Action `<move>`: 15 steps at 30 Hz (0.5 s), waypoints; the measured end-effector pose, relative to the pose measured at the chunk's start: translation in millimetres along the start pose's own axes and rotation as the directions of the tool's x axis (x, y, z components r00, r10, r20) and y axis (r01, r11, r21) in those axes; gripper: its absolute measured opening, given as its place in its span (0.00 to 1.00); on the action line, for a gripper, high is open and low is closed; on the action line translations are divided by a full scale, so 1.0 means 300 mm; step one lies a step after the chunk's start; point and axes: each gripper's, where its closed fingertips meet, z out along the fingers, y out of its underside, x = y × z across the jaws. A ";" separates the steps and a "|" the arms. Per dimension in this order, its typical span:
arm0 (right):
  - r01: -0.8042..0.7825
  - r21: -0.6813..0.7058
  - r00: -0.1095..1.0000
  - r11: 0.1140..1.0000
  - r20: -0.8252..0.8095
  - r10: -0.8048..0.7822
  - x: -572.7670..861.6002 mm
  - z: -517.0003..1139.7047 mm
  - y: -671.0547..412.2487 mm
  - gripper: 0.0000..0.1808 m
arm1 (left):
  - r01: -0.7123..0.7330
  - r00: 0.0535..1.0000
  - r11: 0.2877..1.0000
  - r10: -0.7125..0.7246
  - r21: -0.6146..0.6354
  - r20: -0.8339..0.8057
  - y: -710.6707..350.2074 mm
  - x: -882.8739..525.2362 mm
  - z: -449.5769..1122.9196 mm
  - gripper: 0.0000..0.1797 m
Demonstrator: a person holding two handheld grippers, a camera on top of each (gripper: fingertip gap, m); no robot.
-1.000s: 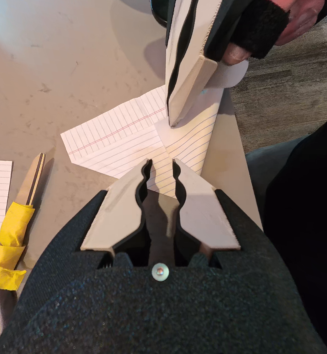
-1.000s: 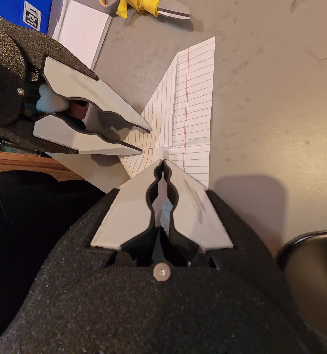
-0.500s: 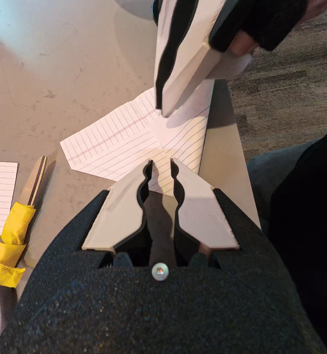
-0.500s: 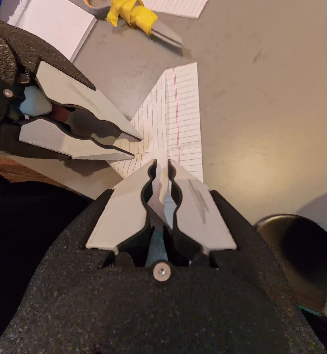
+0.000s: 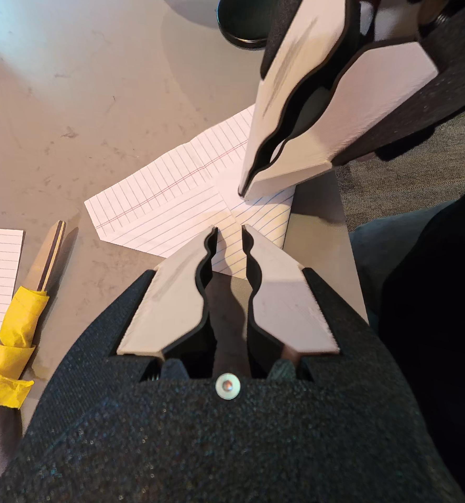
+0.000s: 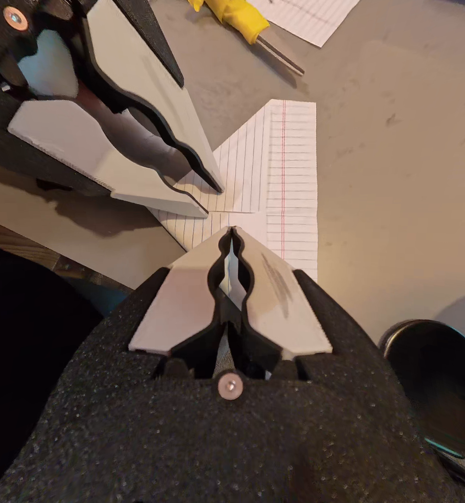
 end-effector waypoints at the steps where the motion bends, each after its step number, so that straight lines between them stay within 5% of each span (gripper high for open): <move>1: -0.007 0.012 1.000 1.000 -0.002 0.008 0.000 -0.001 -0.001 0.00 | -0.001 1.000 1.000 0.001 0.001 0.002 0.000 0.000 0.000 0.09; 15: -0.022 0.051 1.000 0.998 -0.017 0.023 0.000 0.001 0.000 0.00 | 0.005 1.000 1.000 -0.005 0.016 0.005 -0.001 -0.002 0.000 0.10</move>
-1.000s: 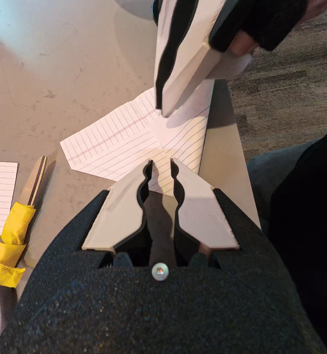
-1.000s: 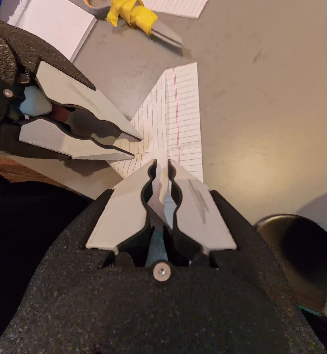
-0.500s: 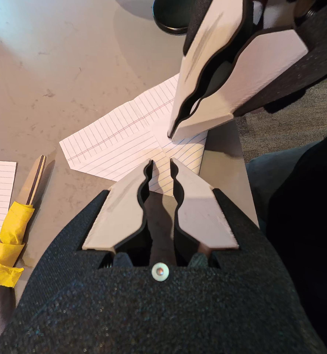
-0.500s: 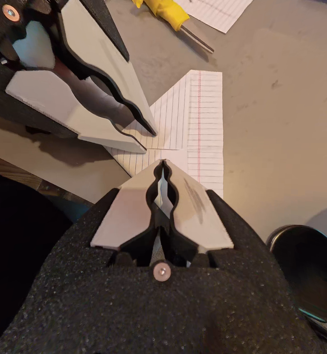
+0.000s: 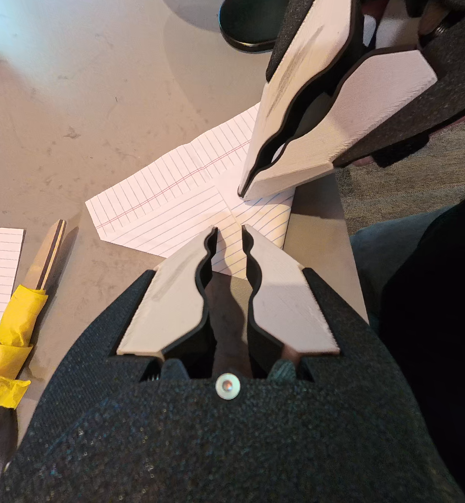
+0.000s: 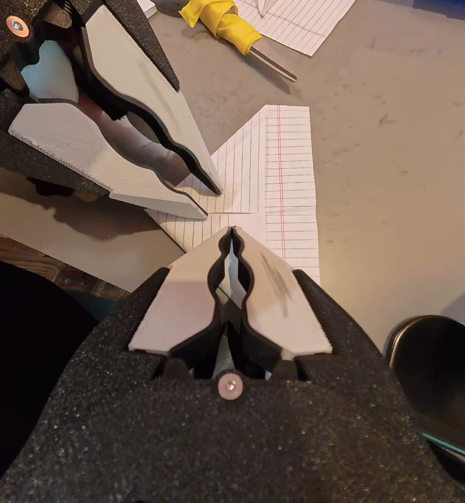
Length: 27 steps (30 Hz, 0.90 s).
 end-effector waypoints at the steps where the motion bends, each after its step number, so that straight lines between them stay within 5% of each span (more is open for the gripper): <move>1: 0.008 0.005 1.000 1.000 -0.001 -0.008 0.000 0.001 0.000 0.00 | -0.001 1.000 1.000 0.001 0.005 0.003 -0.001 -0.001 0.001 0.10; 16: 0.096 0.069 0.994 0.993 -0.064 -0.092 0.004 0.002 -0.001 0.00 | -0.097 0.995 0.987 0.091 0.126 0.049 -0.042 0.008 -0.056 0.11; 27: 0.098 0.065 0.993 0.993 -0.065 -0.094 0.005 0.001 0.000 0.00 | -0.096 0.993 0.995 0.094 0.026 0.067 0.029 0.056 -0.032 0.04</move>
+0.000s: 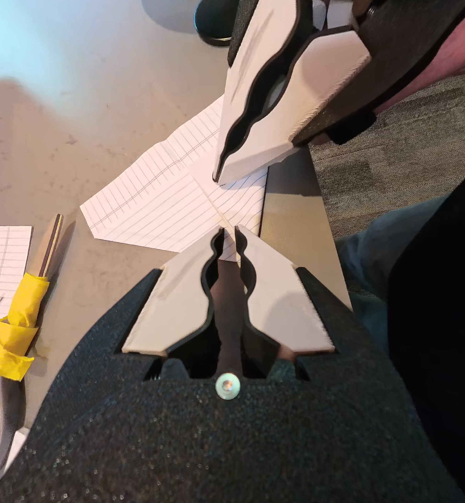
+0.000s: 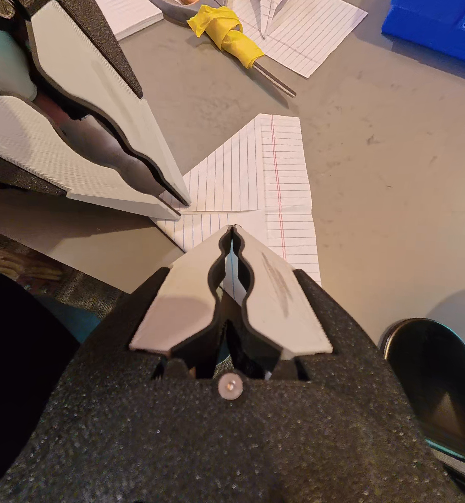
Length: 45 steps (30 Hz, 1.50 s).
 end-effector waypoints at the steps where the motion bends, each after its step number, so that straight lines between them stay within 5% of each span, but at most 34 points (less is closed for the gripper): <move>1: 0.002 0.000 1.000 1.000 -0.001 -0.002 0.000 0.000 0.000 0.00 | -0.001 1.000 1.000 0.001 -0.003 0.004 0.001 0.001 0.000 0.04; 6: 0.011 -0.002 1.000 1.000 -0.005 -0.011 -0.001 0.001 0.000 0.00 | 0.006 1.000 1.000 -0.007 0.024 0.016 -0.038 -0.007 -0.014 0.06; 28: 0.031 -0.003 1.000 1.000 0.005 -0.031 -0.001 0.000 0.001 0.00 | -0.372 0.922 0.927 0.375 -0.045 0.097 0.026 0.067 -0.034 0.00; 41: 0.029 -0.006 0.999 1.000 0.027 -0.029 0.000 0.007 -0.006 0.00 | -0.162 0.986 0.986 0.159 0.043 0.050 -0.049 0.045 -0.063 0.00; 45: 0.033 -0.005 0.999 0.999 0.029 -0.032 0.001 0.010 -0.007 0.00 | -0.176 0.984 0.984 0.176 -0.012 0.024 -0.009 0.046 -0.015 0.00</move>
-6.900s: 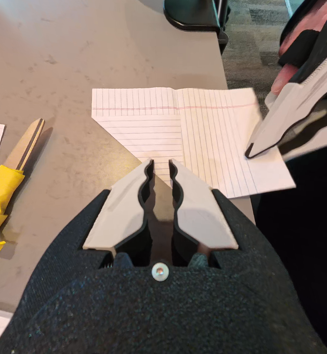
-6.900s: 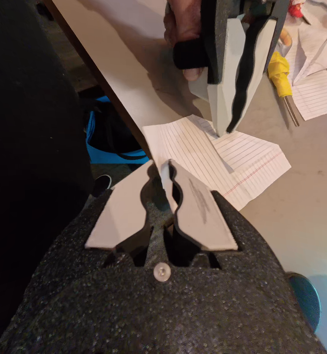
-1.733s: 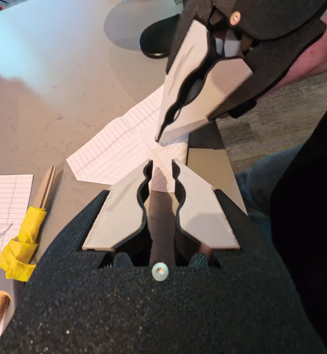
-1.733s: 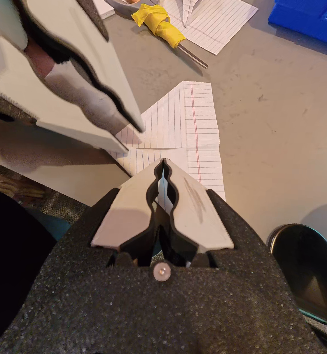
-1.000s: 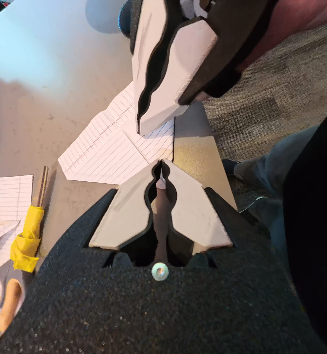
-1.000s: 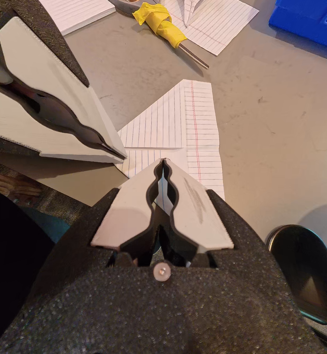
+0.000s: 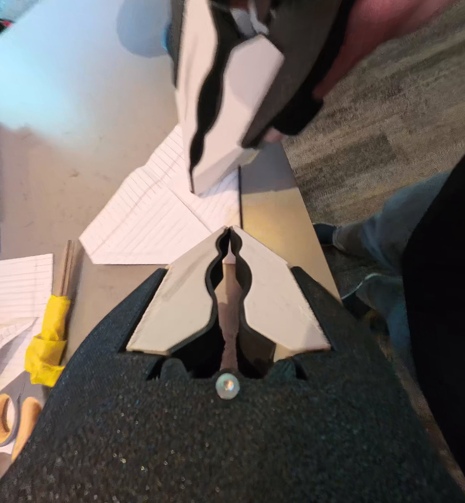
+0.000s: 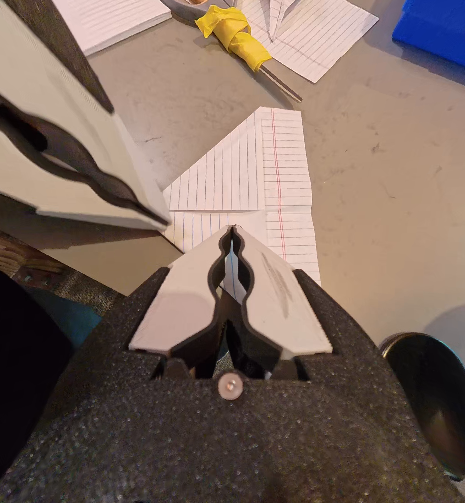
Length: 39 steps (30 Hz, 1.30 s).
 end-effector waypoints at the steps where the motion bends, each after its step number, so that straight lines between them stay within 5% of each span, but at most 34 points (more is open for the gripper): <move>1: 0.002 -0.002 1.000 1.000 0.001 -0.002 0.001 0.000 0.000 0.00 | -0.024 1.000 1.000 0.024 -0.005 0.006 0.011 0.011 0.005 0.00; 10: -0.026 0.106 0.999 0.994 0.024 0.024 -0.045 -0.057 -0.077 0.00 | -0.029 1.000 0.999 0.029 0.021 0.010 0.012 0.006 0.009 0.00; 18: 0.007 0.014 0.999 1.000 0.045 -0.008 -0.138 -0.018 0.005 0.00 | -0.008 1.000 1.000 0.008 0.027 0.003 0.012 0.007 0.006 0.00; 39: 0.101 0.034 0.992 0.994 -0.073 -0.098 0.009 -0.079 0.071 0.00 | -0.025 0.999 0.998 0.024 0.052 0.033 0.018 0.012 0.004 0.00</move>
